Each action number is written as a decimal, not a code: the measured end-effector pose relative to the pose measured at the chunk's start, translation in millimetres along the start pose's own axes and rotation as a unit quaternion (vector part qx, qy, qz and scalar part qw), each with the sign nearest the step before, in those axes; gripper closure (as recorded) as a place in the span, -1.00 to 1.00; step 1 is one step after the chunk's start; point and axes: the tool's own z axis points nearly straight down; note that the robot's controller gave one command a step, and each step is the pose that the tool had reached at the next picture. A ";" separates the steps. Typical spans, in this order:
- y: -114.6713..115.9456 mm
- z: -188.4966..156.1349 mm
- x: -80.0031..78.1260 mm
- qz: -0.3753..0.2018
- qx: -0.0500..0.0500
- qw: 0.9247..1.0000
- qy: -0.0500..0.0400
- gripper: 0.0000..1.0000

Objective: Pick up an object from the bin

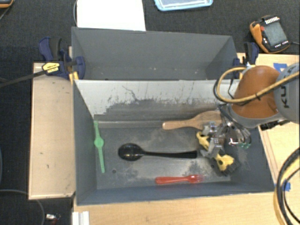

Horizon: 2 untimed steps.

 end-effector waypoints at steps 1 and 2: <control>-13.7 -1.2 -3.5 0.100 0.000 0.995 -0.003 1.00; -11.9 -2.4 7.9 -0.011 -0.013 1.000 -0.010 1.00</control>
Offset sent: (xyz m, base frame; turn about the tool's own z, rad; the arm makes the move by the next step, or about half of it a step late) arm -0.0288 -0.0421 -0.0041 -0.1993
